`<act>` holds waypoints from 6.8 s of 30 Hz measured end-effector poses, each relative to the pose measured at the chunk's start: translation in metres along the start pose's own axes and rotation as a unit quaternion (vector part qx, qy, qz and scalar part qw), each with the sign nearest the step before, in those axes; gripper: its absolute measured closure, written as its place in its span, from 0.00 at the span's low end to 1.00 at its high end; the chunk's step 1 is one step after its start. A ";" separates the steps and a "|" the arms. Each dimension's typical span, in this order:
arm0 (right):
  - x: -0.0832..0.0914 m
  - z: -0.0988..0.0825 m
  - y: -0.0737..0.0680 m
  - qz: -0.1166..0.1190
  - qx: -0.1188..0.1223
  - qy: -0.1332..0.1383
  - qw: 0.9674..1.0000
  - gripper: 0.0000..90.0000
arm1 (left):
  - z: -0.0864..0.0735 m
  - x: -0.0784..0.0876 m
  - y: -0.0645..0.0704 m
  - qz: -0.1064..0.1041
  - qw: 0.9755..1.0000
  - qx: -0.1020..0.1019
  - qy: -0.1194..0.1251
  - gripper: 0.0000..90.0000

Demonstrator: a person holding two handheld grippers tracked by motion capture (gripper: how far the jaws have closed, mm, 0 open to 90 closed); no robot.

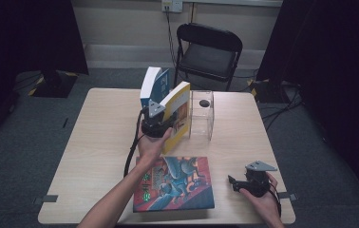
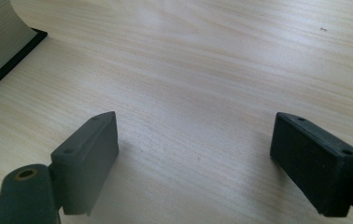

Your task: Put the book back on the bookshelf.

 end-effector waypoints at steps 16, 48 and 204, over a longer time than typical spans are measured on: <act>0.000 0.000 0.000 0.001 0.001 0.000 1.000 0.17 | -0.018 -0.030 -0.002 0.016 1.000 0.003 0.014 0.84; 0.000 0.000 0.000 0.001 0.001 0.000 1.000 0.17 | 0.034 0.026 0.015 -0.067 0.992 -0.003 -0.106 0.62; 0.005 0.008 -0.016 0.045 0.021 -0.003 0.999 0.28 | -0.041 0.031 0.014 -0.079 0.992 0.004 -0.103 0.48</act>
Point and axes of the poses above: each handheld gripper's, and its own axes: x roughly backward along the jaws, z roughly out of its top, y roughly to its right, the point moved 5 cm from there along -x, roughly forward along the jaws, and after that the axes turned 13 degrees about -z, right-handed, at the moved point
